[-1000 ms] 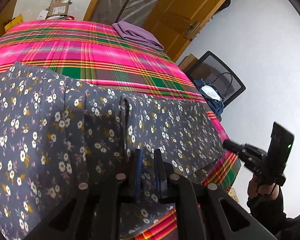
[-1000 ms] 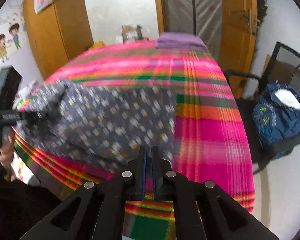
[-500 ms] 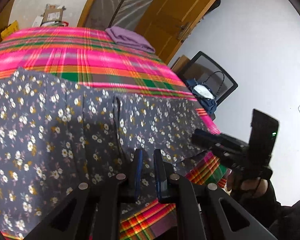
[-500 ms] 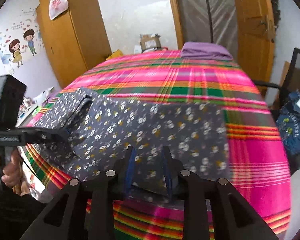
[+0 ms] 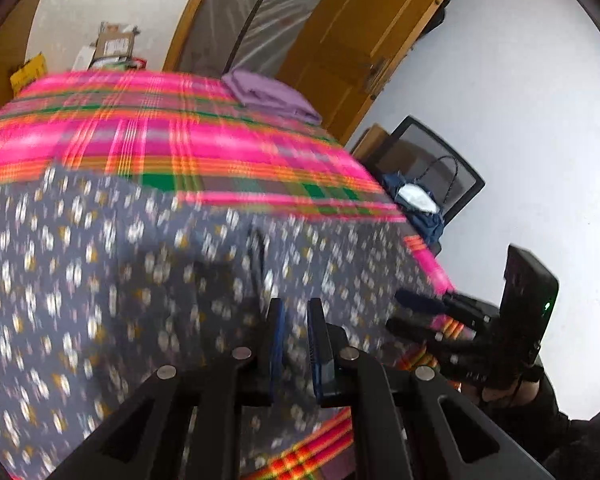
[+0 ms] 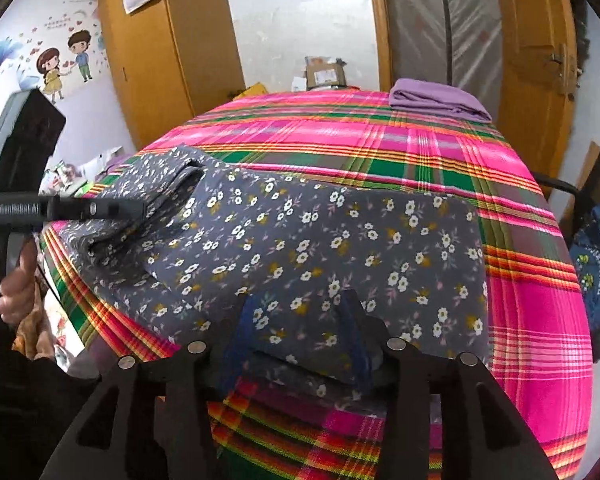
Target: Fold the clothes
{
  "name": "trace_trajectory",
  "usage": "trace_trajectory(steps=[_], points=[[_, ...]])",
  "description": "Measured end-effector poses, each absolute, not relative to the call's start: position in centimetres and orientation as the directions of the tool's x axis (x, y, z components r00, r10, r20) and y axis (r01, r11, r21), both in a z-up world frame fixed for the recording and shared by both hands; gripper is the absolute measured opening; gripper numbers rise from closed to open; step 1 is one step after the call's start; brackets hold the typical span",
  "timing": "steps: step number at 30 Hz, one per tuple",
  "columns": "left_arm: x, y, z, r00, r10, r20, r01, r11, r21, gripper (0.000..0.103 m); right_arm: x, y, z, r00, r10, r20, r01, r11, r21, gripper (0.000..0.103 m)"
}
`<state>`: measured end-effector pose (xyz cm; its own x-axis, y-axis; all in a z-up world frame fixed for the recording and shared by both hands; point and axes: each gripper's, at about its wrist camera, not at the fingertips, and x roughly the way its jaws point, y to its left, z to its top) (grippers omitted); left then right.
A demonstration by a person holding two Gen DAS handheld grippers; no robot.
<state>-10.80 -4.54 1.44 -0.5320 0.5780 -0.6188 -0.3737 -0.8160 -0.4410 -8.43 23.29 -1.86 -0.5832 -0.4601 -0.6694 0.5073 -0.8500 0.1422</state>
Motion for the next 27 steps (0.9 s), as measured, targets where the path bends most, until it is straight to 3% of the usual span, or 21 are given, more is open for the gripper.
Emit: trace_trajectory(steps=[5,10,19,27], points=[[-13.4,-3.1,0.9,-0.529,0.486,-0.696,-0.297,-0.874,-0.385,0.011,-9.0,24.5,-1.0,-0.623,-0.441,-0.646,0.426,-0.884,0.193,0.044],[-14.3,-1.7,0.6,-0.528,0.491,-0.693,-0.318,-0.871,-0.374,0.011,-10.2,25.9,-0.5,-0.668,-0.389,-0.634,0.339,-0.918,0.206,0.02],[-17.4,-1.3,-1.2,-0.51,0.435,-0.742,-0.241,-0.9,-0.362,0.011,-11.7,27.2,-0.4,-0.686,-0.347,-0.64,0.265,-0.938,0.225,0.018],[-17.8,-1.6,-2.0,-0.502,0.436,-0.747,-0.214,-0.899,-0.381,0.017,-14.3,27.9,0.5,-0.696,-0.277,-0.663,0.211,-0.961,0.18,0.018]])
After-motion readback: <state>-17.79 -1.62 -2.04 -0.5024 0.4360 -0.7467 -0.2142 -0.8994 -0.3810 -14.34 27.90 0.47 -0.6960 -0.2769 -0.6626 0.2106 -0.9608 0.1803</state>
